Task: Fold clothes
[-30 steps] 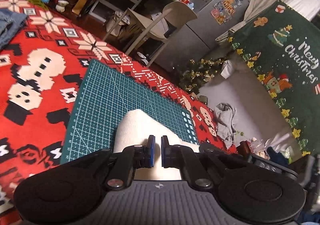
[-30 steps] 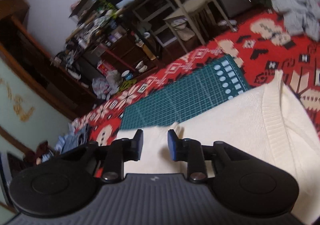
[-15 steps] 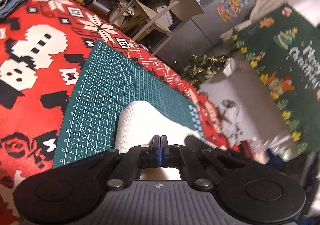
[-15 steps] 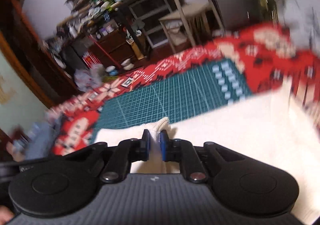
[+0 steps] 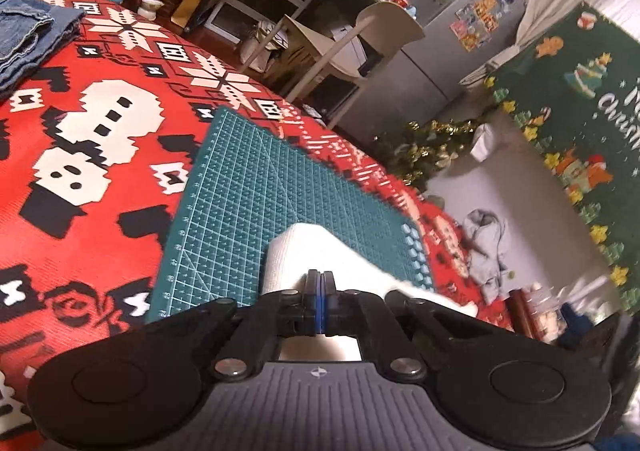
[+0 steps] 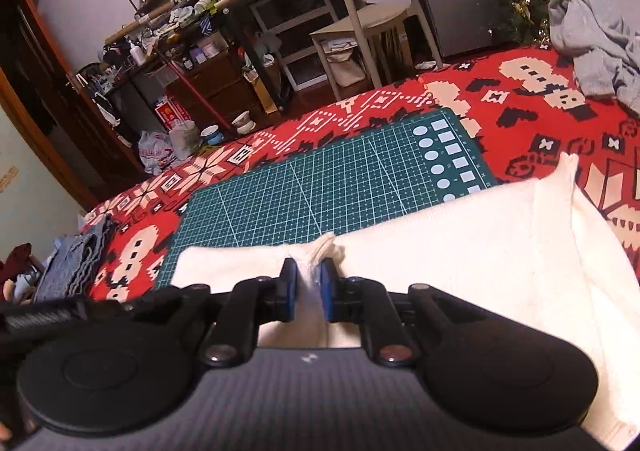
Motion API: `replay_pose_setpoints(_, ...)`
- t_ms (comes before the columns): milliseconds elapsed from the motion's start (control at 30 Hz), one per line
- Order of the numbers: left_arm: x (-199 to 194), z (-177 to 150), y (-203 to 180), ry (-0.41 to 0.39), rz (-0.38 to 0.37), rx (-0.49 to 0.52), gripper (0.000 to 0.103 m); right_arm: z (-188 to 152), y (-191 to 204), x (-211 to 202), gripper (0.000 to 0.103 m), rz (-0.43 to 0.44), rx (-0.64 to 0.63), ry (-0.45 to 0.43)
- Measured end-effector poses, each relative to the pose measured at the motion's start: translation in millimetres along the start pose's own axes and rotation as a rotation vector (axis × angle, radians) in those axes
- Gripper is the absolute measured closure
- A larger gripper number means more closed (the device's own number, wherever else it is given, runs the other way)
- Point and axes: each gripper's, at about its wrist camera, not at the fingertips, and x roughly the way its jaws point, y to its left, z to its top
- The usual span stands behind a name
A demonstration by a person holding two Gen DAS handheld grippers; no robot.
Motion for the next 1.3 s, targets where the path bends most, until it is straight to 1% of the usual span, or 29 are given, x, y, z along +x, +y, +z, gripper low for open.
replay_pose_setpoints(33, -0.6, 1.5, 1.0, 0.008, 0.000, -0.012, 0.100, 1.2, -2.1, -1.4, 0.088, 0.006, 0.015, 0.001)
replay_pose_setpoints(100, -3.3, 2.6, 3.3, 0.015, -0.001, -0.033, 0.101, 4.3, -6.7, -5.1, 0.078, 0.011, 0.050, -0.002)
replay_pose_setpoints(167, -8.7, 2.2, 4.5, 0.013, -0.003, -0.049, 0.101, 7.1, -10.1, -9.8, 0.072, 0.011, 0.081, -0.010)
replay_pose_setpoints(267, -19.7, 1.7, 1.6, 0.005, -0.019, -0.048, 0.099, 9.3, -9.4, -21.8, 0.072, -0.010, 0.086, -0.037)
replay_pose_setpoints(300, -22.3, 1.4, -0.3, 0.011, -0.032, -0.048, 0.099, 9.9, -10.2, -26.4, 0.069, -0.015, 0.091, -0.043)
replay_pose_setpoints(400, -30.9, -2.6, -9.0, 0.025, -0.060, -0.029, 0.099, 10.4, -13.2, -40.3, 0.066, -0.014, 0.112, -0.056)
replay_pose_setpoints(433, -34.2, -4.3, -12.4, 0.027, -0.062, -0.017, 0.099, 9.7, -13.2, -45.1, 0.066, 0.006, 0.118, -0.057)
replay_pose_setpoints(500, -38.3, -8.9, -19.0, 0.037, -0.078, 0.002, 0.099, 7.2, -8.4, -54.5, 0.068, 0.067, 0.112, -0.056)
replay_pose_setpoints(567, -38.5, -13.6, -24.1, 0.054, -0.100, 0.013, 0.099, 3.7, 1.5, -57.3, 0.068, 0.129, 0.104, -0.024)
replay_pose_setpoints(633, -35.1, -18.8, -27.6, 0.074, -0.105, 0.027, 0.099, -1.5, 10.6, -57.3, 0.068, 0.183, 0.106, 0.014)
replay_pose_setpoints(667, -30.7, -22.1, -26.2, 0.090, -0.085, 0.031, 0.099, -5.1, 14.5, -55.8, 0.068, 0.206, 0.113, 0.035)
replay_pose_setpoints(733, -22.0, -28.7, -23.4, 0.123, -0.046, 0.037, 0.100, -12.6, 17.7, -49.4, 0.068, 0.209, 0.116, 0.082)
replay_pose_setpoints(767, -17.6, -32.0, -22.0, 0.139, -0.027, 0.040, 0.100, -16.6, 16.6, -44.2, 0.069, 0.186, 0.111, 0.117)
replay_pose_setpoints(800, -14.1, -34.6, -20.5, 0.153, -0.012, 0.040, 0.100, -20.5, 15.2, -38.9, 0.079, 0.161, 0.106, 0.154)
replay_pose_setpoints(833, -14.2, -34.3, -18.5, 0.156, -0.018, 0.028, 0.100, -22.4, 11.6, -38.5, 0.087, 0.152, 0.106, 0.163)
replay_pose_setpoints(867, -14.3, -34.0, -16.6, 0.160, -0.023, 0.016, 0.100, -24.0, 7.7, -38.6, 0.099, 0.144, 0.106, 0.170)
replay_pose_setpoints(967, -18.0, -36.1, -13.7, 0.169, -0.028, -0.015, 0.100, -25.3, -1.6, -44.9, 0.100, 0.137, 0.132, 0.189)
replay_pose_setpoints(1033, -23.9, -39.4, -15.1, 0.165, -0.024, -0.017, 0.100, -26.1, -5.0, -51.9, 0.100, 0.127, 0.142, 0.190)
replay_pose_setpoints(1067, -27.4, -40.8, -16.9, 0.164, -0.017, -0.014, 0.101, -26.7, -5.6, -55.7, 0.095, 0.119, 0.136, 0.188)
replay_pose_setpoints(1133, -35.6, -42.3, -23.1, 0.160, 0.002, 0.009, 0.101, -28.1, -5.9, -65.5, 0.092, 0.108, 0.126, 0.187)
replay_pose_setpoints(1200, -45.3, -43.3, -28.5, 0.149, 0.014, 0.044, 0.097, -29.1, -5.6, -76.3, 0.077, 0.106, 0.119, 0.185)
replay_pose_setpoints(1233, -50.8, -44.8, -31.4, 0.142, 0.025, 0.063, 0.094, -29.1, -2.4, -83.0, 0.074, 0.103, 0.102, 0.180)
replay_pose_setpoints(1300, -61.6, -47.4, -39.1, 0.123, 0.046, 0.104, 0.084, -28.9, 6.1, -97.3, 0.061, 0.082, 0.048, 0.167)
